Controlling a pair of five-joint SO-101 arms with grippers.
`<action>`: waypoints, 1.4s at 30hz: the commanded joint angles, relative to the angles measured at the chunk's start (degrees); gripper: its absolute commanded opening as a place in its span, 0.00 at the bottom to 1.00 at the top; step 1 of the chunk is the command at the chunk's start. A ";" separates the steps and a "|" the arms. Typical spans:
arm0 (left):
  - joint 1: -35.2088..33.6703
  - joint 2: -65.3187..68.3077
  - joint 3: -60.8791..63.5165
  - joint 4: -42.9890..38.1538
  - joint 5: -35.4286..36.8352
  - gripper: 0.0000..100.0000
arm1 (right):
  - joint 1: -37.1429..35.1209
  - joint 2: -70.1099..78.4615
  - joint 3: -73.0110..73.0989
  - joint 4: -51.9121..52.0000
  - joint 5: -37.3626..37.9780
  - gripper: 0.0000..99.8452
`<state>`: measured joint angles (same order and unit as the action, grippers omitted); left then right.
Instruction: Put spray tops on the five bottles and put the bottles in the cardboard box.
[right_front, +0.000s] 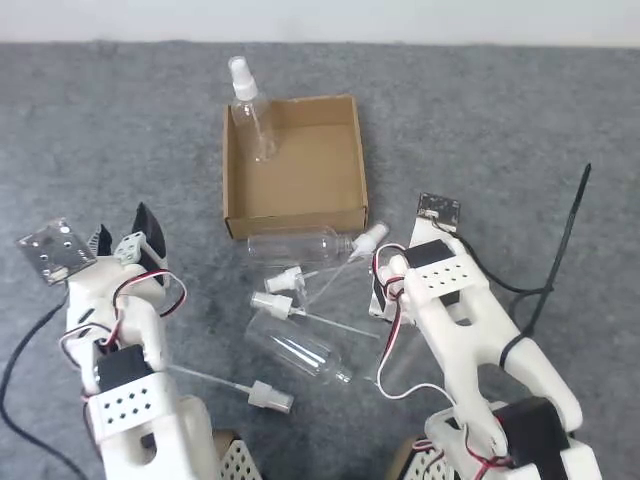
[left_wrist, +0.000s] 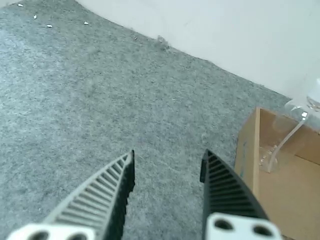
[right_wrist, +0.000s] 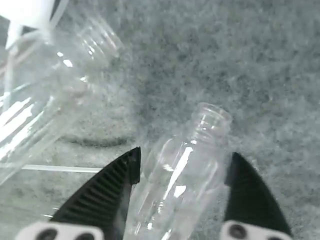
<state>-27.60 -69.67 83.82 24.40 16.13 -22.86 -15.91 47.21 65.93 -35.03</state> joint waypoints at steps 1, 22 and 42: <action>0.26 -1.05 -0.57 -2.02 0.35 0.21 | 1.01 -0.40 -2.02 0.92 -0.18 0.07; 0.35 -1.05 -0.57 -2.02 0.35 0.21 | 11.38 -0.40 -6.33 0.48 33.67 0.07; 0.35 -1.05 -0.48 -2.02 -1.41 0.21 | 9.27 0.22 -6.51 -3.74 60.84 0.07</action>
<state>-27.60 -69.67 83.82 24.40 15.16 -12.57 -15.91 44.31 63.12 25.01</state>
